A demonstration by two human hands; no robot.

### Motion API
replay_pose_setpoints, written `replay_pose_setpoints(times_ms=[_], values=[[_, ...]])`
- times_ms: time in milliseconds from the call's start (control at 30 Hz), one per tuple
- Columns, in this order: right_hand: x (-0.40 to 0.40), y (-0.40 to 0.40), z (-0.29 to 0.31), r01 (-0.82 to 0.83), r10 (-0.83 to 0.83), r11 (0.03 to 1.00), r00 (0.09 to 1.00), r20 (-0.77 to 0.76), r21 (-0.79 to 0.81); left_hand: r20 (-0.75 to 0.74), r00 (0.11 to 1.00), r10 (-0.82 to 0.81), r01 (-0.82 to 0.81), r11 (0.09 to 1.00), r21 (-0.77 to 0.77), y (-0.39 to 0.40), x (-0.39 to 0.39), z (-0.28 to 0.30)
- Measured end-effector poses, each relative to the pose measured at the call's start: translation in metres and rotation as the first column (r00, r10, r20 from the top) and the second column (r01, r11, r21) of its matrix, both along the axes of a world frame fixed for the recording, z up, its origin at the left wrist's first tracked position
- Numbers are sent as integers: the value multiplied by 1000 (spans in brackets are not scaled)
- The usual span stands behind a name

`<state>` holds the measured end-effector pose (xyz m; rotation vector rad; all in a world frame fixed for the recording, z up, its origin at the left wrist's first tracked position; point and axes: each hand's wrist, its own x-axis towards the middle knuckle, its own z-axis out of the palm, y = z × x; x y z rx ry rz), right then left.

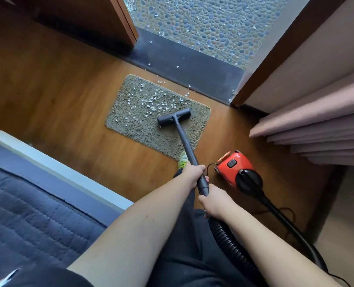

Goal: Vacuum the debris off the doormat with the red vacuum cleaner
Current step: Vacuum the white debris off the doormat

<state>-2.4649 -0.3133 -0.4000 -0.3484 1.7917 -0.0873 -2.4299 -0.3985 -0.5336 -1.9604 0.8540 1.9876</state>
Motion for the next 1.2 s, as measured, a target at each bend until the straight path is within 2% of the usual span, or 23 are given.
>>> replay_pose_setpoints(times_ms=[233,600,1033,1200], values=[[-3,-57,-9,-77,77,997,997,8,4,6,998,69,-68,996,-50,-53,3,-14],[-5,-110,-18,-128,127,992,991,-42,-13,10,1000,-26,27,998,-57,-109,-1,-15],[16,-42,-9,-96,96,995,995,-9,-16,-9,1000,5,-6,998,-65,-40,19,-10],[25,-18,-1,-127,127,992,991,-41,-13,-35,996,82,-85,993,-84,-12,29,-11]])
